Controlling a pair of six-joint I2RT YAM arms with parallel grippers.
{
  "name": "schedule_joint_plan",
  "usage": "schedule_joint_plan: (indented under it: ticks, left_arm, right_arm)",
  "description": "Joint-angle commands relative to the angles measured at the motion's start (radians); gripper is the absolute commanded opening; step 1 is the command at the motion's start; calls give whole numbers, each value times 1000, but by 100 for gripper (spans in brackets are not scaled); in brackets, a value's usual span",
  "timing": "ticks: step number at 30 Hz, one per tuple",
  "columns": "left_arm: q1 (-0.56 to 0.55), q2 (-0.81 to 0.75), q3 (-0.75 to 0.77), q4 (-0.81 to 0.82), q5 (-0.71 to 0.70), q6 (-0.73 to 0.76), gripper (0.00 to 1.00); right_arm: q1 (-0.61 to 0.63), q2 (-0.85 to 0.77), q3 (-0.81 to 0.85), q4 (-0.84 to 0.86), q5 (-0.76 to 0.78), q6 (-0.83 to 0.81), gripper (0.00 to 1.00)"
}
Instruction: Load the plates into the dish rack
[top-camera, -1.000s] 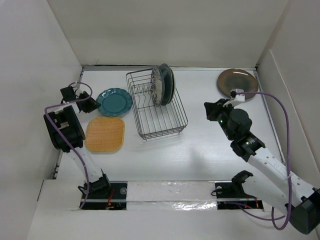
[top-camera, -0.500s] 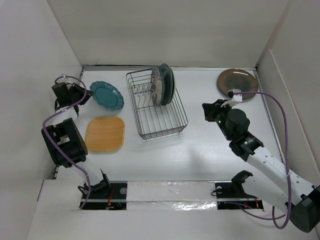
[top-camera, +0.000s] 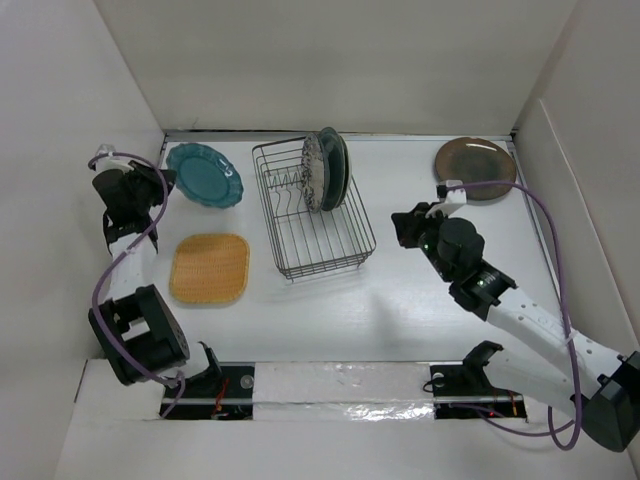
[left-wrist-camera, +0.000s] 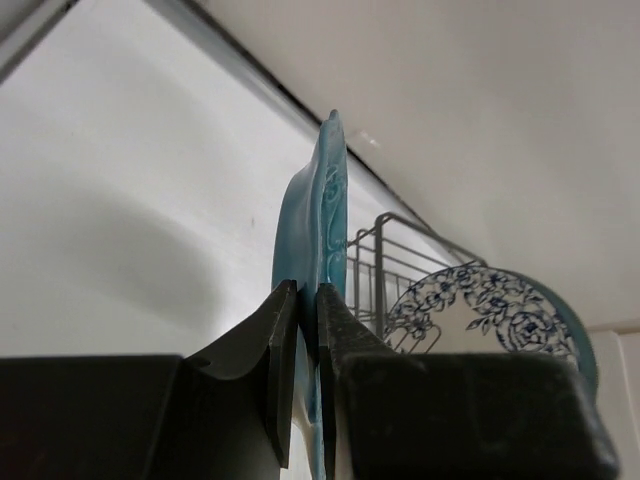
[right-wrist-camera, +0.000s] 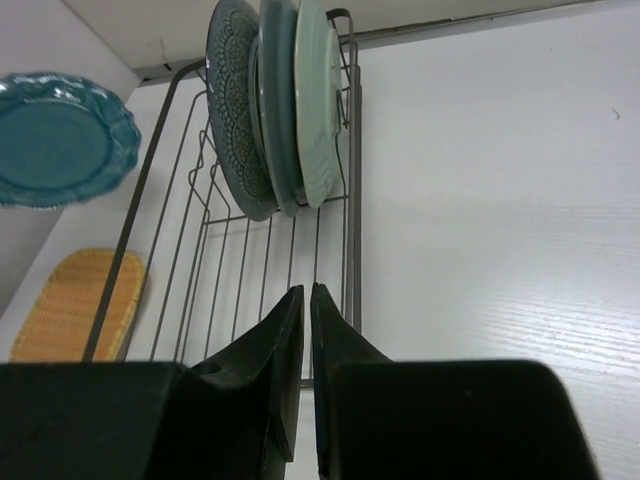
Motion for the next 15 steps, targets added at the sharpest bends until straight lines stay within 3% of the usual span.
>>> schedule_joint_plan:
  ticks: [1, 6, 8, 13, 15]
  left_arm:
    - [4, -96, 39, 173, 4, -63, 0]
    - [4, -187, 17, 208, 1, -118, 0]
    - [4, -213, 60, 195, 4, -137, 0]
    - [-22, -260, 145, 145, 17, -154, 0]
    - [-40, -285, 163, 138, 28, -167, 0]
  right_arm:
    - [9, 15, 57, 22, -29, -22, 14]
    - [9, 28, 54, 62, -150, -8, 26]
    - [9, 41, 64, 69, -182, 8, 26]
    - [30, 69, 118, 100, -267, 62, 6]
    - [41, 83, 144, 111, -288, 79, 7]
